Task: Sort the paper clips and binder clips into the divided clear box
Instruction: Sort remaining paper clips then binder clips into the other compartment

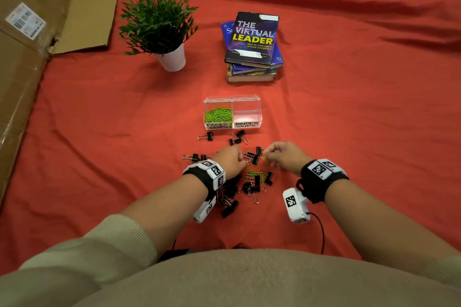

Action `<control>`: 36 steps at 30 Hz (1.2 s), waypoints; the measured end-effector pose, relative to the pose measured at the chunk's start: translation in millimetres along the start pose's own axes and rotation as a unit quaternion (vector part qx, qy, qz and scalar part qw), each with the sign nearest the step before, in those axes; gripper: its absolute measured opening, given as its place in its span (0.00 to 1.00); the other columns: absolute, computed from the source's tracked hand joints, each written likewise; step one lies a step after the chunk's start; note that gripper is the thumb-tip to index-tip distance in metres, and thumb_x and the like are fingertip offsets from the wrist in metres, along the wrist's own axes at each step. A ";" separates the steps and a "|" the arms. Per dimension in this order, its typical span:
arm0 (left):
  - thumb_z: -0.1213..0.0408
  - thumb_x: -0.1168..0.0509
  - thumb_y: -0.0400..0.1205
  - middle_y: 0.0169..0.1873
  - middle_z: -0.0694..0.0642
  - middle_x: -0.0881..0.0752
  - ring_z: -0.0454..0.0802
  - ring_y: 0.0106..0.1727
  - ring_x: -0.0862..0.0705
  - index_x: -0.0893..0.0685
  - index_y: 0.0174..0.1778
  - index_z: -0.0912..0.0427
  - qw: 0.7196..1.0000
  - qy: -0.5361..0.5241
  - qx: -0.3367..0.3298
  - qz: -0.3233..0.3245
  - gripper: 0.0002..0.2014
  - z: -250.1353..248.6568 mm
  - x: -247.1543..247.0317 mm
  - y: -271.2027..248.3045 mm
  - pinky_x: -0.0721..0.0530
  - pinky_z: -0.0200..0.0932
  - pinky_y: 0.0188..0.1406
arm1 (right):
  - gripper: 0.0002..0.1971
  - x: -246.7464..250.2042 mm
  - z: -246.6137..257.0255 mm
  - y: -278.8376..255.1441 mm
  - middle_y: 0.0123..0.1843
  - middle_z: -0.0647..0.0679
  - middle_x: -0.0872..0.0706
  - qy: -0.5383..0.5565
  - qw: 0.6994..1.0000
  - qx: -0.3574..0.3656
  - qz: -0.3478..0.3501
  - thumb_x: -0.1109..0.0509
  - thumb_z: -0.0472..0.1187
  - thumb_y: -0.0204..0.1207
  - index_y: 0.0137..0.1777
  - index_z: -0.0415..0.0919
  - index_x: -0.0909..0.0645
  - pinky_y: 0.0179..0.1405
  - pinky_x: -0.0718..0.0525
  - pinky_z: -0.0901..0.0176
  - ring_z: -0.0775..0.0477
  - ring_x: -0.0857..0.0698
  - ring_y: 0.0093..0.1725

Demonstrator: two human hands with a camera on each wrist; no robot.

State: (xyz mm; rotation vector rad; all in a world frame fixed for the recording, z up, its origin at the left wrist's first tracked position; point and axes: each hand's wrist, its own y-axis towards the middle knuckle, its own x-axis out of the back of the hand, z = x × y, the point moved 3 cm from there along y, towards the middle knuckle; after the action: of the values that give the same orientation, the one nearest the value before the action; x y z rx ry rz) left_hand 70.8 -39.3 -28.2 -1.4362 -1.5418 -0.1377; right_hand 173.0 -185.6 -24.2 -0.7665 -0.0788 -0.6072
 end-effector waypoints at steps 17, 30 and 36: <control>0.64 0.41 0.82 0.34 0.53 0.24 0.51 0.35 0.27 0.30 0.43 0.58 0.999 -0.011 -0.046 -0.003 0.05 -0.6 -1.9 -2.6 0.29 0.44 0.32 | 0.03 -21.4 -10.8 -10.5 0.50 0.39 0.13 -0.383 0.924 0.021 -0.006 0.33 0.38 0.73 0.42 0.42 0.26 0.46 0.20 0.52 0.38 0.15 0.51; 0.63 0.44 0.84 0.46 0.61 0.15 0.61 0.49 0.16 0.24 0.53 0.60 0.996 0.038 -0.074 0.024 0.07 -10.7 -19.9 -8.0 0.21 0.50 0.46 | 0.17 -31.4 -7.6 -12.6 0.57 0.37 0.16 -0.396 0.912 -0.002 -0.108 0.35 0.48 0.77 0.57 0.35 0.24 0.48 0.19 0.50 0.35 0.16 0.56; 0.63 0.37 0.80 0.56 0.61 0.17 0.61 0.57 0.18 0.25 0.57 0.62 0.973 0.173 -0.148 0.042 0.12 -11.8 -22.8 -6.8 0.19 0.53 0.53 | 0.09 -38.8 -11.1 -9.6 0.52 0.36 0.14 -0.332 0.936 -0.030 -0.109 0.34 0.42 0.74 0.49 0.35 0.22 0.43 0.20 0.52 0.35 0.14 0.51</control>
State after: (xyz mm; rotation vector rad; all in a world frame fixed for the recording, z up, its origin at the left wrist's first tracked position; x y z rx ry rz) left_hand 67.7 -65.0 -34.6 -1.6070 -1.2062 -0.5583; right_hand 134.1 -179.6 -37.1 -1.0054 -0.7802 -0.5377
